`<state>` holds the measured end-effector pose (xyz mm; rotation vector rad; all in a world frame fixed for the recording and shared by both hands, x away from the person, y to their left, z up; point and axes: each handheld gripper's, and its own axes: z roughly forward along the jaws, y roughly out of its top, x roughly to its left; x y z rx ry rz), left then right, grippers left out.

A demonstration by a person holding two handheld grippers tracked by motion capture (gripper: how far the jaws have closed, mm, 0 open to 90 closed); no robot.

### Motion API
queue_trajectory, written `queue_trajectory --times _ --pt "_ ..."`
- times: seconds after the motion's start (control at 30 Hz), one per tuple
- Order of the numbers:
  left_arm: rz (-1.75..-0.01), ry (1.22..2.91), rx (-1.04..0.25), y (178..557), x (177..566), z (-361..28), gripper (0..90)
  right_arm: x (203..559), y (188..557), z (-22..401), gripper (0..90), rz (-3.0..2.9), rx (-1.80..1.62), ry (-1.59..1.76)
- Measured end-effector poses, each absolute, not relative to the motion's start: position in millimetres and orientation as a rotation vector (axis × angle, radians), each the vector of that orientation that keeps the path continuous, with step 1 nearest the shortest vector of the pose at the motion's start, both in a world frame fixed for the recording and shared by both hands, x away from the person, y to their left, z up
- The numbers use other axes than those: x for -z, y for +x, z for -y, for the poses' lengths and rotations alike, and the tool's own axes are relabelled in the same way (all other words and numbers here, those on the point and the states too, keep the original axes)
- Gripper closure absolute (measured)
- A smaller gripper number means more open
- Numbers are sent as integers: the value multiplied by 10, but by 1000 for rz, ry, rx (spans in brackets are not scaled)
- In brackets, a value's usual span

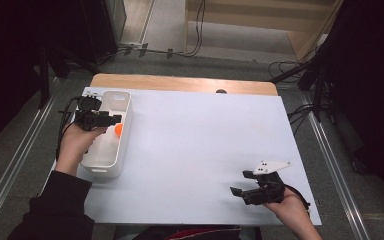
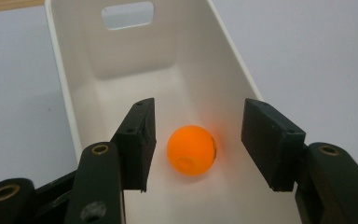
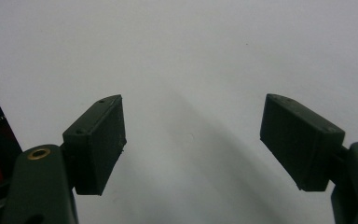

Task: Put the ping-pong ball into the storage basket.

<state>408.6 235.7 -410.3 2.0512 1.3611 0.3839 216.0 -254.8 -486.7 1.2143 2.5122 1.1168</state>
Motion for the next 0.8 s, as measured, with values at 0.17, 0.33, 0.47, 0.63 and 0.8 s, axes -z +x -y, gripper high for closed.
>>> queue_trajectory --times 0.17,0.33,0.47,0.63,0.8 --pt "-1345 2051 -383 4075 4056 -2332 419 4867 2161 2550 207 -2512 -1118 1215" --pt "-1330 2036 -347 4065 4011 -2318 346 4865 2167 2550 207 -2513 -1121 1213" --pt "-1318 2019 -337 4063 3970 -2302 328 4867 2161 2553 207 -2512 -1118 1214" --pt "-1277 2012 -321 4041 3915 -2233 313 4867 2151 2561 207 -2506 -1118 1222" --pt "-1242 2015 -308 4020 3880 -2172 313 4868 2143 2562 207 -2508 -1115 1223"
